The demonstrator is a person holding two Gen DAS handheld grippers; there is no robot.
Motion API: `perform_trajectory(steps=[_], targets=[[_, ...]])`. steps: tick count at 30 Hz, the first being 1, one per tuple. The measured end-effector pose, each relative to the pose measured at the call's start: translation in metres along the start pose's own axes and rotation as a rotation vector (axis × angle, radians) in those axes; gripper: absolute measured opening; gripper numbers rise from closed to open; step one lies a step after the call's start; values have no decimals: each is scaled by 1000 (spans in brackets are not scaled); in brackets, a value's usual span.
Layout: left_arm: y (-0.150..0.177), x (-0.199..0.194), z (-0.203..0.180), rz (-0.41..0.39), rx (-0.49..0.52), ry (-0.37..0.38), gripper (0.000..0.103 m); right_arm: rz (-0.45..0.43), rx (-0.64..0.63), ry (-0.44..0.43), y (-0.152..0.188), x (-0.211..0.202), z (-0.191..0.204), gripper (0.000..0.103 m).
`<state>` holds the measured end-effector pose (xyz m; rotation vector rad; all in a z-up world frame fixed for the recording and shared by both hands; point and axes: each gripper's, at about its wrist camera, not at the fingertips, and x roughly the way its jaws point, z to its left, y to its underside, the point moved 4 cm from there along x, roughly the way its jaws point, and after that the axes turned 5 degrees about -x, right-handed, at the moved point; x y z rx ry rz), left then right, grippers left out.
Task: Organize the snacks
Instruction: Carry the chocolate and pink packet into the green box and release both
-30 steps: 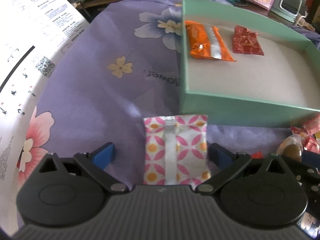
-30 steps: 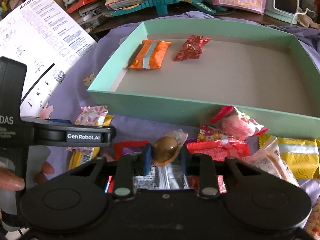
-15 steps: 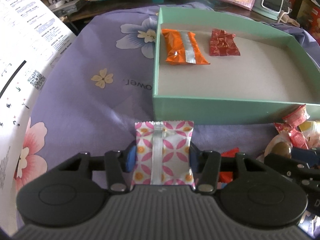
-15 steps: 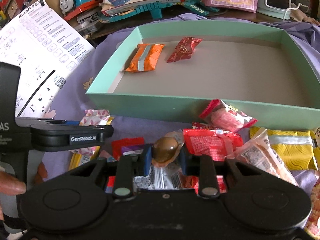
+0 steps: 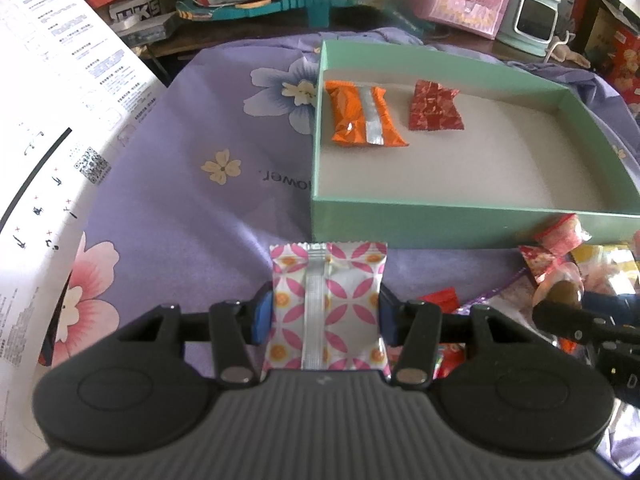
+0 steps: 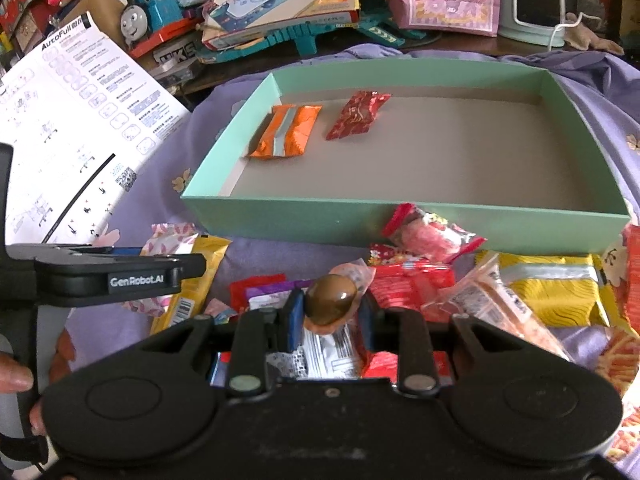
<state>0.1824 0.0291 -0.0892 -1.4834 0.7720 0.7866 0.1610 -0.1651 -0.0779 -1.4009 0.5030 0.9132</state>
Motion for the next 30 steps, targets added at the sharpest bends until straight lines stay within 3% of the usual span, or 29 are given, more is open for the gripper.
perform_trajectory(steps=[10,18,24,30], targets=[[-4,-29,-5,-47,2,37,50,-52,18,0,-7,-25,-8,28],[-28,-44,-6,-89,-6,71,50,-116,26,5,-38,-38,-18,28],[-68,-33,-18,-124,16,61,50,-122,36,-9,-76,-22,-23,28],[-101,-2,-29,-110,30,48,50,-91,55,-28,-104,8,-25,28]])
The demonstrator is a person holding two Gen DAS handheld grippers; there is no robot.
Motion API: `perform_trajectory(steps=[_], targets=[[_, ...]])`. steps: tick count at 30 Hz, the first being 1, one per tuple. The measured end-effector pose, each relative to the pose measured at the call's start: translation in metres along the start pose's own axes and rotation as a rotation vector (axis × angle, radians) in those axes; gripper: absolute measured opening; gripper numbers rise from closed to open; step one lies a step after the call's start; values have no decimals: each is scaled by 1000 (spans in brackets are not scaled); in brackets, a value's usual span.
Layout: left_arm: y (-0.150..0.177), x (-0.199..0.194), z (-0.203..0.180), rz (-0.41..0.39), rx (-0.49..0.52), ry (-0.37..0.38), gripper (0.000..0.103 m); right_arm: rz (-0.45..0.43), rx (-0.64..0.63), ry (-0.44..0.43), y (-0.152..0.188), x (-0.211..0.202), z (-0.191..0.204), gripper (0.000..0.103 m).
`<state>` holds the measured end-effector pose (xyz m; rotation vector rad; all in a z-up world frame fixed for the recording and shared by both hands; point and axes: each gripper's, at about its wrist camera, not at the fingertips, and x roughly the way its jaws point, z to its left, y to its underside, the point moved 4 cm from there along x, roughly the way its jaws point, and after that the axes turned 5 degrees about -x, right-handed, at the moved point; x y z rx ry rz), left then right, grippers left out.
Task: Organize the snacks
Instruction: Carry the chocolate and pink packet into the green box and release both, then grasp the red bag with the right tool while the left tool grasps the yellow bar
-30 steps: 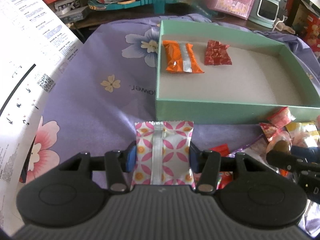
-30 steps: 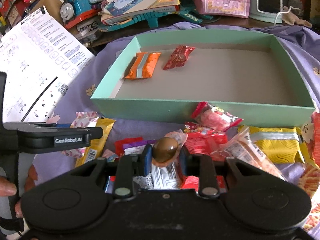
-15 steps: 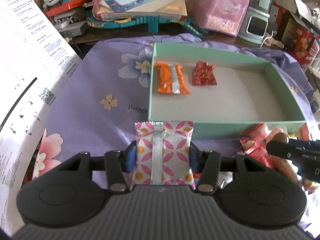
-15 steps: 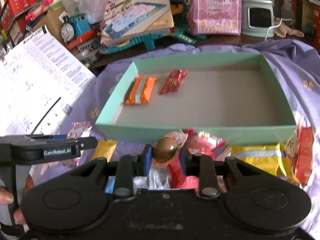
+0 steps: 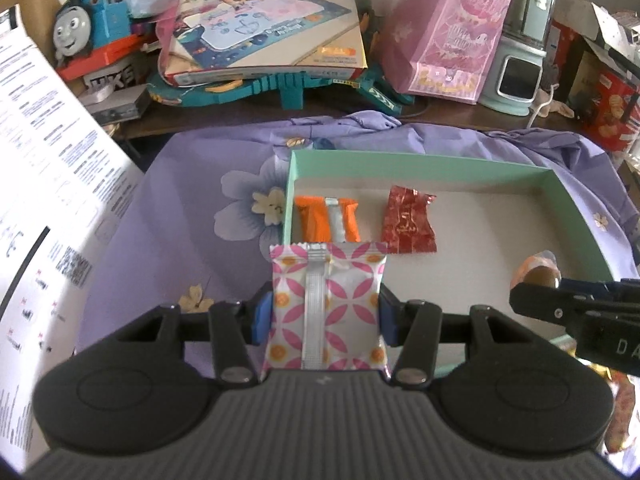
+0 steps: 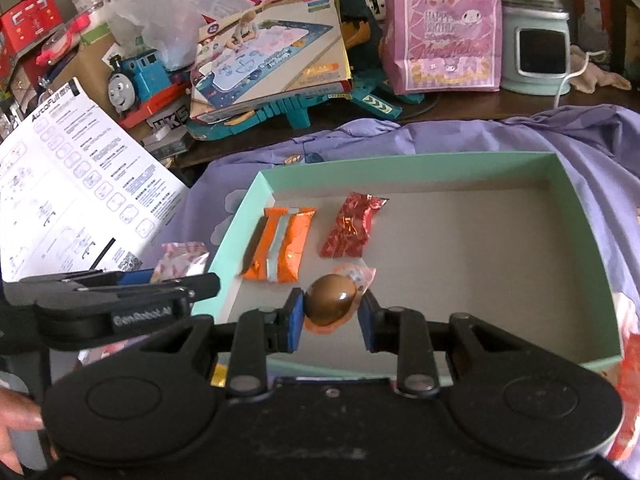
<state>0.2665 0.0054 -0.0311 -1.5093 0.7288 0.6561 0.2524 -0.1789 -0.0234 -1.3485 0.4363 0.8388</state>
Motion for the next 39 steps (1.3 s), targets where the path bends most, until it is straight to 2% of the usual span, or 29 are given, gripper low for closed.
perform_trajectory(steps=[7,8,9,10,11,12,14,18,29,39], targets=[[-2,28,-5,23,27,-35,53,51,29,-13,-12,34,-3,31],[-2,30,-6,17,36,-45,65,53,39,-17,-13,36,-3,38],[-2,30,-6,9,43,-56,86,52,49,-20,-15,36,-4,55],[-2,29,-7,-7,48,-72,96,42,53,-17,-16,35,-4,66],[-2,26,-7,-28,53,-89,103,27,52,-3,-17,32,-5,88],[-2,24,-6,-42,57,-102,103,7,52,6,-18,29,-5,101],[-1,24,-5,-29,52,-102,103,-18,49,16,-19,24,-6,103],[4,23,3,4,11,-94,103,-7,56,30,-15,18,-12,103],[26,-5,16,24,-46,-90,103,14,90,51,11,-12,-17,103],[63,-35,10,42,-20,-76,103,22,72,44,40,-46,-8,103]])
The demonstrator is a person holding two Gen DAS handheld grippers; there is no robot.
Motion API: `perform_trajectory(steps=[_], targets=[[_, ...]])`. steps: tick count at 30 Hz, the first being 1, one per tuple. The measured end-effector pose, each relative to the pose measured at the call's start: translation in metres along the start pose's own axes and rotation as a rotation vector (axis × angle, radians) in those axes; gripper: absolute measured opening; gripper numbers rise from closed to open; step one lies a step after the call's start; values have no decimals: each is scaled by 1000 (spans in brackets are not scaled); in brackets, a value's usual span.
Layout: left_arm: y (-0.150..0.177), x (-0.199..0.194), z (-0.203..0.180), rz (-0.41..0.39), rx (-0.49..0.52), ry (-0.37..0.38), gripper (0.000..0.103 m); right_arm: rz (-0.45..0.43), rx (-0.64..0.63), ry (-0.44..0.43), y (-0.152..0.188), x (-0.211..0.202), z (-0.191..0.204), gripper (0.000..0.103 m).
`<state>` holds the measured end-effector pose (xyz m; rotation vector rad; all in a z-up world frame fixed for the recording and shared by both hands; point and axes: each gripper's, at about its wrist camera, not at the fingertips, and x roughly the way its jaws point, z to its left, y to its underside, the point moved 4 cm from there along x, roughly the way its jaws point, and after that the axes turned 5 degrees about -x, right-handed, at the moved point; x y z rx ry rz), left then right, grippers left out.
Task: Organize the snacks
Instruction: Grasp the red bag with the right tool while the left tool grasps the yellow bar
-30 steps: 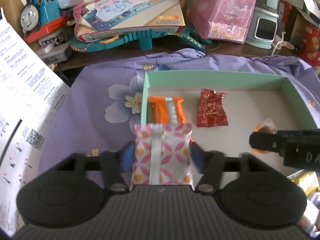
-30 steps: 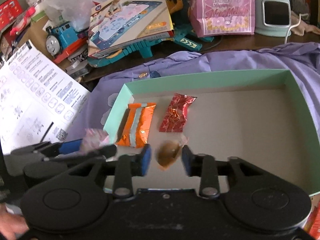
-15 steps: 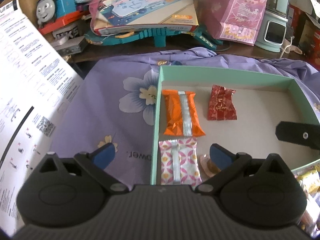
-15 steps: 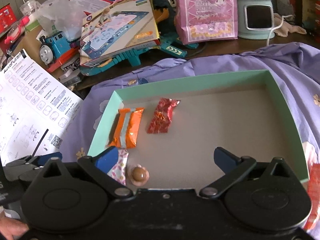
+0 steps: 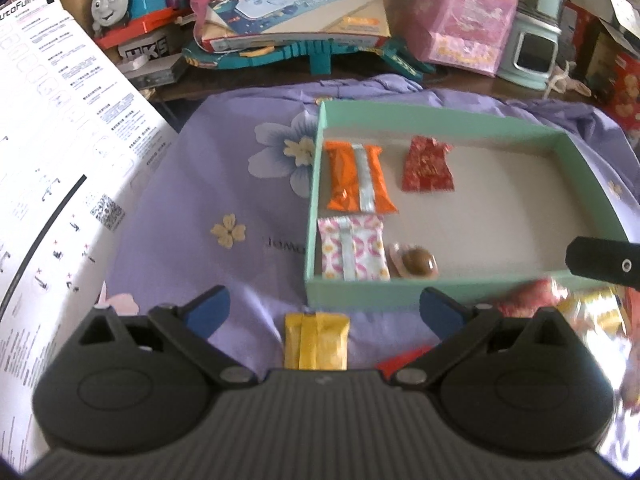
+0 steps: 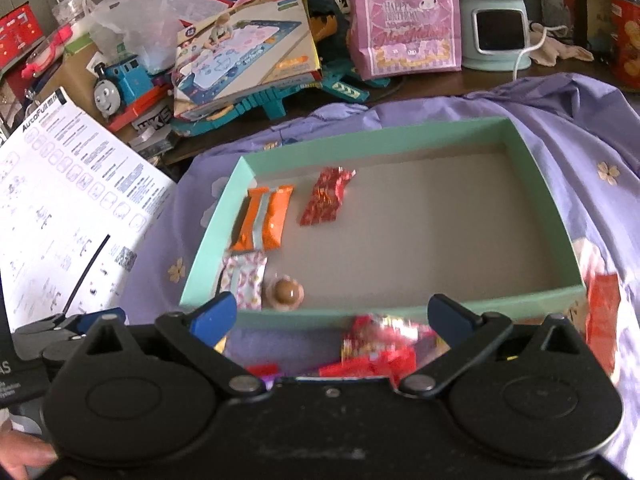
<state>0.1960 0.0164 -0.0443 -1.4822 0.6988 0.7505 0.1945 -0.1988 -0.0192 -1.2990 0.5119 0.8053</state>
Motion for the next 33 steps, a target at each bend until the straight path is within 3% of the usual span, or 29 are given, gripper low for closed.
perform_trajectory(steps=[15,19,28,33], targets=[[63,5,27,95,-23,-24,103,109,41,-14,76,-7,-3,103],[78,4,31,112,-28,1,103,135,52,-23,90,-3,0,103],[80,23,38,133,-57,-40,103,105,25,21,80,5,-6,103],[71,37,41,131,-72,-63,103,91,8,15,71,19,-9,93]])
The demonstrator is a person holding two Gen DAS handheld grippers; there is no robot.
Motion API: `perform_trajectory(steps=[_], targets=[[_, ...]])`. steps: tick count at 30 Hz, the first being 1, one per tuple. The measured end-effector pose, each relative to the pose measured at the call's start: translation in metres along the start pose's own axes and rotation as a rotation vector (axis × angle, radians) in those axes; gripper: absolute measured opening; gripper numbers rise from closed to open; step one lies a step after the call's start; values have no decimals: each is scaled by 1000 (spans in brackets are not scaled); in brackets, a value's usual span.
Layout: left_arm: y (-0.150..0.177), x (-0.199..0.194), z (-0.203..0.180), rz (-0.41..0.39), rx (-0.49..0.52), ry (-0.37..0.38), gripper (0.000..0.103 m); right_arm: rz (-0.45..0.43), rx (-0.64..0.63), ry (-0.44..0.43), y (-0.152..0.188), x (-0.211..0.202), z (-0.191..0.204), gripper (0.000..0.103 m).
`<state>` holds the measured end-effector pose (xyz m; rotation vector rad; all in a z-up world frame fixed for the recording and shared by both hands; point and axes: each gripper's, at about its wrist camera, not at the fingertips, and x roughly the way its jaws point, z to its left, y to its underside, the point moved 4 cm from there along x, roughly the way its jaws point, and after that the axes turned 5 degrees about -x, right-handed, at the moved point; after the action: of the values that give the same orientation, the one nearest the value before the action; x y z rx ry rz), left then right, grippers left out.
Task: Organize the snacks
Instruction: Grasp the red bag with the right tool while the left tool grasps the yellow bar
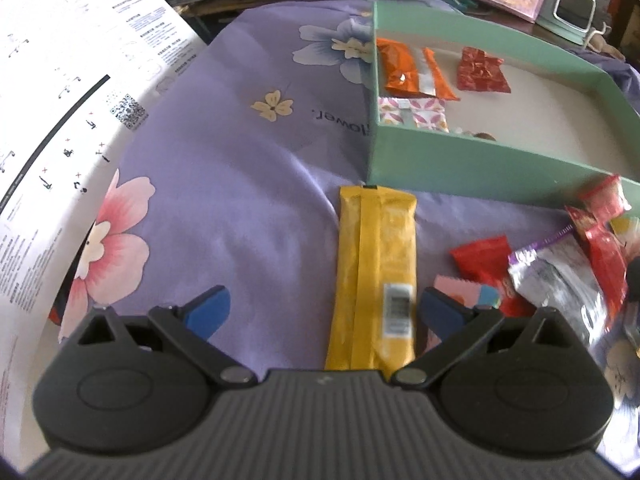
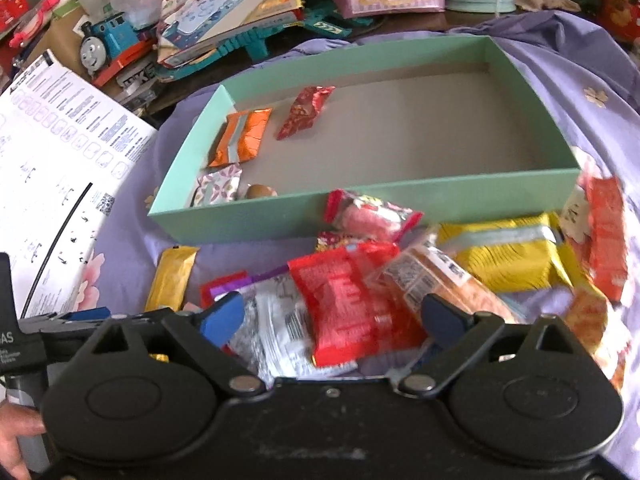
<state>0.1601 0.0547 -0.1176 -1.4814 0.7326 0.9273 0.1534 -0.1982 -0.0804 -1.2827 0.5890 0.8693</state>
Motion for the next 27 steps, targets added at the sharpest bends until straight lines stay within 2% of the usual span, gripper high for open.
perform_trajectory(steps=[3,5,11,21,27], targets=[[-2,8,-2,7,10,-8,103,28,-21,3,-2,13,3,82],[-1,12,-4,14,19,-8,103,54,-4,6,0,23,-1,80],[1,18,3,14,0,28,103,54,-27,36,4,29,6,79],[1,19,22,8,-17,27,103,72,-68,-124,4,20,44,78],[0,20,26,9,-30,13,103,68,-31,-57,-7,21,26,78]])
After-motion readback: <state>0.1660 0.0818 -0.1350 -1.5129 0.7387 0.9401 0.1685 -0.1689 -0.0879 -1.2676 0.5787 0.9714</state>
